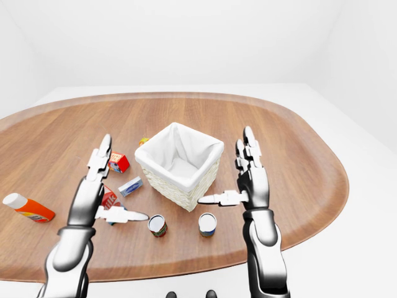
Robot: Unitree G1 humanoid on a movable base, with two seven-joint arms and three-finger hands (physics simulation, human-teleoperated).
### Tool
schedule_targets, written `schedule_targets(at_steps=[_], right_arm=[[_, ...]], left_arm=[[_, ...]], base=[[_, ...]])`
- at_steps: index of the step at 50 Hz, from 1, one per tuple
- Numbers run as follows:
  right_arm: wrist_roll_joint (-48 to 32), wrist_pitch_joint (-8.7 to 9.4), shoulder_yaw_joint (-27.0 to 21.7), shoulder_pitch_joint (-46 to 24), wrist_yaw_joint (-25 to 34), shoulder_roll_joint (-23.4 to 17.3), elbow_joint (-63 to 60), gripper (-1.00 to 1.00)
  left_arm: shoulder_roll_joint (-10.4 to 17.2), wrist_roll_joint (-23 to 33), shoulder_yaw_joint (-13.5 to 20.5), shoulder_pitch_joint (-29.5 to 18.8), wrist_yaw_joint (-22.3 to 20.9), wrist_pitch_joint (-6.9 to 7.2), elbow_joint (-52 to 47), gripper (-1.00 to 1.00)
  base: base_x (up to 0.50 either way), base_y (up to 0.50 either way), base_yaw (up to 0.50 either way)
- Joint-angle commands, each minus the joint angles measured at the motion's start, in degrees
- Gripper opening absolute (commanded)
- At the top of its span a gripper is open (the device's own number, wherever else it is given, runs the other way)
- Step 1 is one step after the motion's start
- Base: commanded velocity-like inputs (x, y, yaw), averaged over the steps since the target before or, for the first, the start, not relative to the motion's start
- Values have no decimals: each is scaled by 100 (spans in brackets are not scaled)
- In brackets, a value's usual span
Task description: Pick up the tomato sauce, and put it in the basket.
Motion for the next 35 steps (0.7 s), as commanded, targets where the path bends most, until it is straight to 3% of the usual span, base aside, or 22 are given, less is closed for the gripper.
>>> schedule_targets(at_steps=[1,35], right_arm=[[2,0,-10,-22,1,0,52,100],[-18,0,7,10,-13,2,44,100]], left_arm=[[2,52,-30,61,-1,0,-10,100],[-23,125,-181,366,-122,0,-396,100]], base=[[0,0,0],[0,0,0]])
